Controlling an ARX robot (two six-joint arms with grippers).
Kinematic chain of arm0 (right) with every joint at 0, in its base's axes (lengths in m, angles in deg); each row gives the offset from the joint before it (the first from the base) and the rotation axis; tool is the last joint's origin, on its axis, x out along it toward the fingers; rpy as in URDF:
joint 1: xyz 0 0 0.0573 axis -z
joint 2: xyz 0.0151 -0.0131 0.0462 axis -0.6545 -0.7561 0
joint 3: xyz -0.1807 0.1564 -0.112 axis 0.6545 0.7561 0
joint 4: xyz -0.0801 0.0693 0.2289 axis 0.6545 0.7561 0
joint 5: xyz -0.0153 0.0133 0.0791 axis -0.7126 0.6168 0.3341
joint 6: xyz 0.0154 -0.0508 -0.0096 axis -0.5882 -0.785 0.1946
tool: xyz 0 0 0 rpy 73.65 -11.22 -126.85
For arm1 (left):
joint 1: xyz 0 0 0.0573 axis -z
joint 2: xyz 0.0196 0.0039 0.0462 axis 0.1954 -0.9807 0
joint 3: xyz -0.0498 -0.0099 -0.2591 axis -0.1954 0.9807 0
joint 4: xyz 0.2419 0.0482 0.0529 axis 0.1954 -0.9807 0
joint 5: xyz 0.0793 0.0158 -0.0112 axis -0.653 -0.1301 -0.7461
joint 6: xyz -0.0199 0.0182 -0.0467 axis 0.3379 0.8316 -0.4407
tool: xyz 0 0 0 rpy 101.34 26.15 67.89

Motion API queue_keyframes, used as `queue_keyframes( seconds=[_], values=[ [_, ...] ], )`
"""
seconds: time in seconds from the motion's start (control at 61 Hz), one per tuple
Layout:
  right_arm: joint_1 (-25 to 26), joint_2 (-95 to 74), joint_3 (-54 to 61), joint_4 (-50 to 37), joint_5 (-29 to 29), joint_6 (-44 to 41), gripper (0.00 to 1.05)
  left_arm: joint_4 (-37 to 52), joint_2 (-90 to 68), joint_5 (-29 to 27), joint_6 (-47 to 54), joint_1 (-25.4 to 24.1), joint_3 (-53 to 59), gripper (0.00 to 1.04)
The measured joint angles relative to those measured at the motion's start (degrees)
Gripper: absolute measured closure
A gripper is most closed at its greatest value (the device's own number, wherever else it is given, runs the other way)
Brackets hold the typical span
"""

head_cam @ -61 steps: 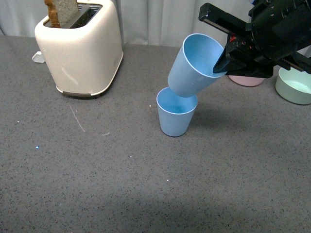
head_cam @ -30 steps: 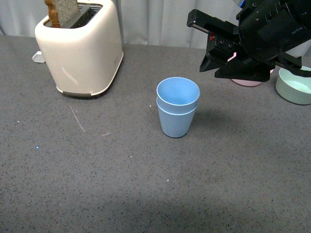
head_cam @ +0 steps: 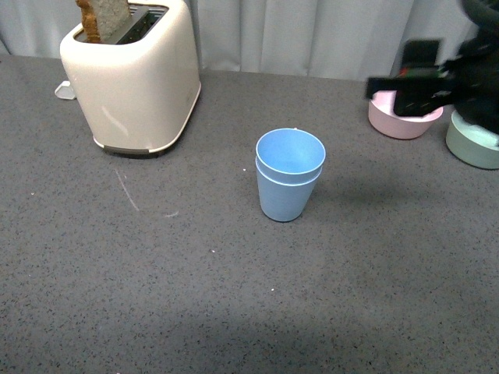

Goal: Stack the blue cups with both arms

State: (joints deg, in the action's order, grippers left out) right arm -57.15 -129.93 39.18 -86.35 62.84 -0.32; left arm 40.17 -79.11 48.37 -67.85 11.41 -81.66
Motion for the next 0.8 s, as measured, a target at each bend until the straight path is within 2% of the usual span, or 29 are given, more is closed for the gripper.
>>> queue_keyframes(
  seconds=[0.082, 0.262, 0.492, 0.803],
  values=[
    [1.99, 6.01, 5.31, -9.97, 1.18, -1.64, 0.75, -0.02, 0.00, 0.07, 0.00, 0.02, 0.00, 0.07],
    [5.29, 15.21, 14.95, -11.96, 4.13, -2.95, 1.04, -0.04, 0.00, 0.17, 0.02, 0.00, 0.00, 0.07],
    [8.37, 25.53, 23.78, -9.84, 7.65, -3.06, 1.04, -0.04, 0.00, 0.13, 0.00, 0.00, 0.00, 0.07],
    [12.31, 41.81, 31.74, -1.22, 11.80, -3.06, 1.04, -0.04, 0.00, 0.15, 0.02, 0.02, 0.00, 0.07]
  ],
)
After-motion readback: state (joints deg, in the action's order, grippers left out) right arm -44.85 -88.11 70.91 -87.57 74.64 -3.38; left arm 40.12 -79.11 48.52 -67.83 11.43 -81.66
